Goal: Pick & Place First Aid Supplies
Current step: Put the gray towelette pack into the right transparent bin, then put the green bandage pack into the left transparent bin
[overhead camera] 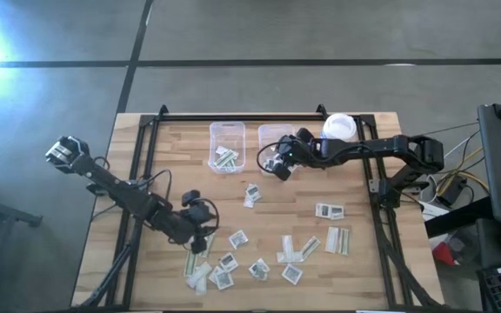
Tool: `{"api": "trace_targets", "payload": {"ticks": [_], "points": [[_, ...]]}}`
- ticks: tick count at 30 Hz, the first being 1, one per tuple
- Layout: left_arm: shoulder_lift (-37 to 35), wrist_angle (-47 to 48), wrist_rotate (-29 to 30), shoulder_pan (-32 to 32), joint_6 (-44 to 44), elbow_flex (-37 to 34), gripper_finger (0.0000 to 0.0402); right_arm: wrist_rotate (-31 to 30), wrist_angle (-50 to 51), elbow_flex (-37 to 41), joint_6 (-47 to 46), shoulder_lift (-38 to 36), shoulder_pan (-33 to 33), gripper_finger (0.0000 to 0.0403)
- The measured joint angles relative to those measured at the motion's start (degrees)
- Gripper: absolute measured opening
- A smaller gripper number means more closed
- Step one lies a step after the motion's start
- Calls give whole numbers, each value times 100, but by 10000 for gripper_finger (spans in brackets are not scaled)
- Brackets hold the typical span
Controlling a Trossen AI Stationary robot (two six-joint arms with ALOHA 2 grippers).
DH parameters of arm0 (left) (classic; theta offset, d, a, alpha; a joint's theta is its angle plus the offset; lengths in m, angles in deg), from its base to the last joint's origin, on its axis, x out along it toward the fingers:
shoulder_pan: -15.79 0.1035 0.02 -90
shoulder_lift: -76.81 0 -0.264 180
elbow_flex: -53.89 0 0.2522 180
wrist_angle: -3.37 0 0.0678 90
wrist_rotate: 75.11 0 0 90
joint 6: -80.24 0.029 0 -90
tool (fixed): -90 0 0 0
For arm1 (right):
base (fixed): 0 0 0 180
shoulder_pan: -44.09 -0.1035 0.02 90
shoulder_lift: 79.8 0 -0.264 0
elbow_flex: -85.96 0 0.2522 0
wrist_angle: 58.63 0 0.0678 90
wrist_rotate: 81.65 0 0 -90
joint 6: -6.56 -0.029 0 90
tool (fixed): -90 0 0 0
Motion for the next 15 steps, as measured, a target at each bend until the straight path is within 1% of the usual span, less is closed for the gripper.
{"api": "trace_targets", "payload": {"ticks": [7,11,15], "points": [[0,416,-177,-42,-402,-1,151,-27,-4,0,0,2,-2,55],[0,666,-464,-80,-737,-1,151,-166,-8,0,0,2,-6,86],[0,792,-699,-160,-1050,-6,151,-177,-4,0,0,-2,-4,111]]}}
